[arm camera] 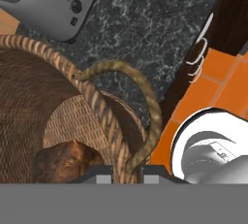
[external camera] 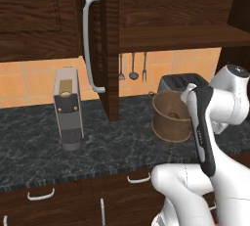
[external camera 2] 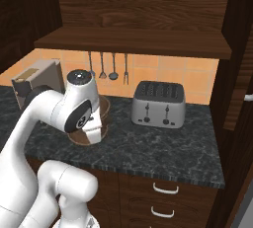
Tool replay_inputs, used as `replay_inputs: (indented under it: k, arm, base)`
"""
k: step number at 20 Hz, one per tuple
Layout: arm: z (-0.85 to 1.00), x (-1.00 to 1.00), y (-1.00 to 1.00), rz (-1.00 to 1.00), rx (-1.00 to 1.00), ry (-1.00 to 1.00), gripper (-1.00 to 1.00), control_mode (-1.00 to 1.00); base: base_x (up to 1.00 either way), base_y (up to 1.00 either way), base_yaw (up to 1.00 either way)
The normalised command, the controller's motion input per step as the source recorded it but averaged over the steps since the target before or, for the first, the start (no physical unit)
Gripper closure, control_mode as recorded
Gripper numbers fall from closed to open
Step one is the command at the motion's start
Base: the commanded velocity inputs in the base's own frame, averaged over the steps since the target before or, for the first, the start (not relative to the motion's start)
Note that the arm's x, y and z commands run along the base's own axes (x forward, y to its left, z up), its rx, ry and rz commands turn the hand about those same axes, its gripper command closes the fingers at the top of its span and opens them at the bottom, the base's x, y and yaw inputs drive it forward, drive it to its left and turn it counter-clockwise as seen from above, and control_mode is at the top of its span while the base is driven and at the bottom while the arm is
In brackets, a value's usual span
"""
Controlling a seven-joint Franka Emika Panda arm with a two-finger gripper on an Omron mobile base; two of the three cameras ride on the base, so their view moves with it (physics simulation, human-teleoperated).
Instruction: Open the cabinet, pick up the bread from the cabinet and place it in the basket. Then move the basket to the dining counter.
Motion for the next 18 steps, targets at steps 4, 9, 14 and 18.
replay_inputs:
  k: [4,9,14,18]
  arm:
    - [0.06,-0.04,0.00,0.00,0.10,-0.01,1.00,-1.00]
    - [0.00,0.00,0.00,0.00,0.00,0.00,1.00,-1.00]
    - [0.00,0.00,0.01,0.00,0.00,0.00,1.00,-1.00]
    - [0.00,-0.10,0.00,0.00,0.00,0.00,1.00,1.00]
  base:
    - [0.00,0.00,0.00]
    - [0.00,0.00,0.00]
    - [0.00,0.00,0.00]
    - [-0.14,0.00,-0.01]
